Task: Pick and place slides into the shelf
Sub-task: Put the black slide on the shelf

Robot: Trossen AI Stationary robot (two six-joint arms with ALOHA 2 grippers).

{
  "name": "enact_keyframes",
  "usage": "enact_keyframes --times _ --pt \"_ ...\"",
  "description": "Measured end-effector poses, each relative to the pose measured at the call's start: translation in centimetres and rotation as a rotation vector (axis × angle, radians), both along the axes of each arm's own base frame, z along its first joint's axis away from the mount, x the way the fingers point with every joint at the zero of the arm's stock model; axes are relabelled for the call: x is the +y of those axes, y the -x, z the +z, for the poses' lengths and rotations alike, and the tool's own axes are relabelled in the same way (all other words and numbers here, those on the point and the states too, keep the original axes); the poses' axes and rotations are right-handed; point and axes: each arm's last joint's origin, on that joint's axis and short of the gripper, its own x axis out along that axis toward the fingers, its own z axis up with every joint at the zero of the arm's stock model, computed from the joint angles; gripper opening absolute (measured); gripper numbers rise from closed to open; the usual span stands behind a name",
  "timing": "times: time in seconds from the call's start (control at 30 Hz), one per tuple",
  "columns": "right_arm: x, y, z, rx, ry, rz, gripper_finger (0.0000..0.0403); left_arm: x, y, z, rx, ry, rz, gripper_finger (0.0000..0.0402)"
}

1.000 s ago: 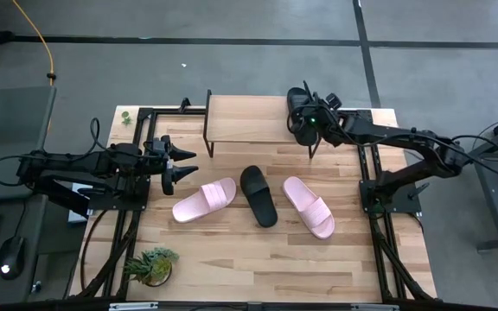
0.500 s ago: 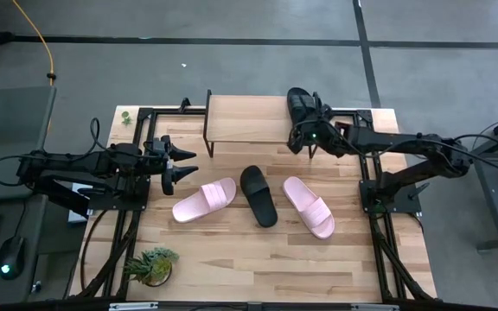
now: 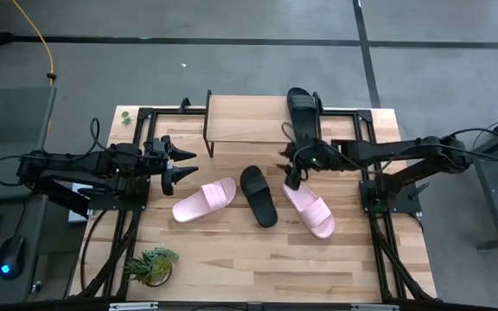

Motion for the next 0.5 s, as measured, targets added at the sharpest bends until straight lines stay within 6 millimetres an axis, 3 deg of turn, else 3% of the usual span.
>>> enact_keyframes --times 0.33,0.5 --pt "5.0 -0.6 -0.8 0.018 0.014 0.192 0.0184 0.0 0.0 0.0 0.0 0.0 0.0 0.0225" --pt "7.4 -1.5 -2.7 0.09 0.137 0.248 0.0183 0.0 0.0 0.0 -0.001 0.0 0.0 0.0225"
